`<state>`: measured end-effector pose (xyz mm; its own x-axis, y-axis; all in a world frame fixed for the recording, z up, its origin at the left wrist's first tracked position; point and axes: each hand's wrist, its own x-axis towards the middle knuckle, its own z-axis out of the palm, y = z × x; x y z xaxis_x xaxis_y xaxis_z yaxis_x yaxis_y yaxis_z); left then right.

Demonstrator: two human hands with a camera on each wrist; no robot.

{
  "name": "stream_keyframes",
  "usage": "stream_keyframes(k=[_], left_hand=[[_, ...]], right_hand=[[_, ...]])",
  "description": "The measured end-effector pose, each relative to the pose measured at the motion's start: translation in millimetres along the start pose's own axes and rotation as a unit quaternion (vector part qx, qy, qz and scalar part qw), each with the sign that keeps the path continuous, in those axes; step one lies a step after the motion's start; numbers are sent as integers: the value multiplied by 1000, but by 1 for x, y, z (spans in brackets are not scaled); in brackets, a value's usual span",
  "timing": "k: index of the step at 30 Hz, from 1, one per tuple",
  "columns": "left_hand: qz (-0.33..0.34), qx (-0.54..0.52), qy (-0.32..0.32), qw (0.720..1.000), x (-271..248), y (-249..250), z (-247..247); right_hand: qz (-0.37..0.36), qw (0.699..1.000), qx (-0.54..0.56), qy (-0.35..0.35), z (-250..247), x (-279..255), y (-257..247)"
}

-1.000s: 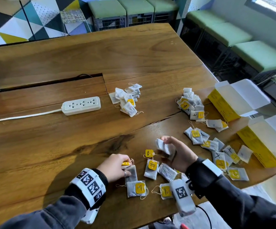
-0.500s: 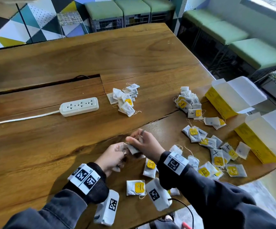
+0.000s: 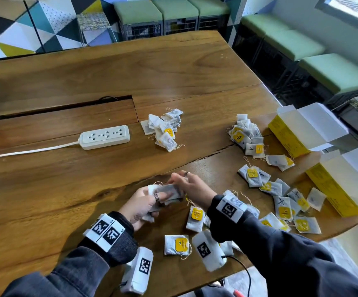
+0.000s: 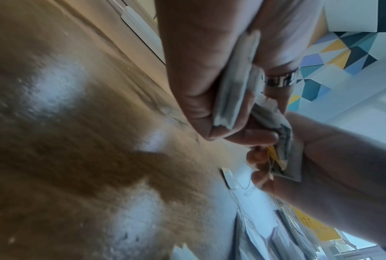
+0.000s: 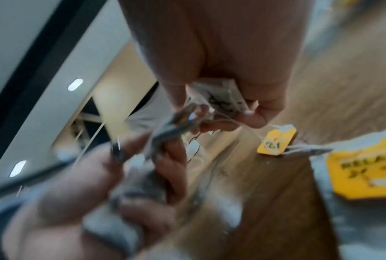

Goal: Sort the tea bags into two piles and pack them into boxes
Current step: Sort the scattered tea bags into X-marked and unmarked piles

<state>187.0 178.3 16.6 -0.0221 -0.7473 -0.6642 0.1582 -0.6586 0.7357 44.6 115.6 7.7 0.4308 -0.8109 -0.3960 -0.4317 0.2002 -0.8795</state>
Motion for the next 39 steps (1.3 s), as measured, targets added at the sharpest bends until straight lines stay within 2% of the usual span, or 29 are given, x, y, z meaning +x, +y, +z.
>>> stream_keyframes(k=[2, 5, 8, 9, 11, 13, 16, 18, 19, 20, 21, 22, 23, 24, 25, 27, 29, 32, 34, 36, 38, 39], left_hand=[[-8, -1, 20, 1000, 4, 1, -5], [2, -6, 35, 999, 6, 5, -11], [22, -36, 21, 999, 6, 9, -9], [28, -40, 17, 999, 5, 11, -8], [36, -42, 18, 998, 6, 15, -6], [39, -40, 21, 998, 8, 17, -5], [41, -42, 10, 998, 8, 18, -5], [49, -50, -2, 998, 6, 20, -5], [54, -53, -2, 997, 4, 22, -5], [60, -53, 4, 997, 3, 23, -4], [66, -49, 11, 997, 2, 24, -2], [72, -38, 23, 996, 2, 23, -1], [80, -16, 38, 996, 3, 22, 2], [89, 21, 58, 994, 5, 20, 4], [101, 73, 84, 989, 7, 18, 5], [148, 182, 124, 964, 9, 16, 5], [201, 249, 137, 938, 9, 14, 8], [237, 304, 153, 910, 6, 14, 15], [244, 308, 120, 912, 5, 13, 19], [237, 294, 57, 924, -1, 16, 25], [223, 217, 2, 950, -7, 17, 28], [216, 173, -4, 961, -10, 17, 26]], right_hand=[[40, 995, 82, 35, -9, 3, 2], [64, 993, 79, 63, -24, 3, 6], [73, 991, 91, 59, -30, 2, 8], [66, 994, 68, 57, -29, 2, 9], [23, 995, -87, 46, -29, 2, 11], [-18, 968, -251, -6, -26, 3, 16], [-56, 949, -305, -54, -20, 4, 15], [-42, 978, -202, -16, -18, 5, 8], [-3, 996, -88, 3, -17, 4, 5], [38, 998, 53, 5, -17, 3, 1], [78, 975, 207, -19, -16, 3, -3], [103, 930, 349, -54, -15, 0, -7], [118, 884, 444, -81, -15, -1, -10], [125, 862, 484, -88, -15, -2, -12], [132, 861, 484, -84, -14, -2, -14], [134, 898, 416, -46, -9, 1, -12], [122, 928, 353, -11, -4, 4, -7], [121, 934, 337, 3, 3, 4, -5], [128, 934, 333, 2, 6, 1, -9], [115, 937, 330, 11, 9, -1, -8], [108, 927, 357, 20, 7, -3, -6], [111, 923, 369, 20, 3, -4, -4]])
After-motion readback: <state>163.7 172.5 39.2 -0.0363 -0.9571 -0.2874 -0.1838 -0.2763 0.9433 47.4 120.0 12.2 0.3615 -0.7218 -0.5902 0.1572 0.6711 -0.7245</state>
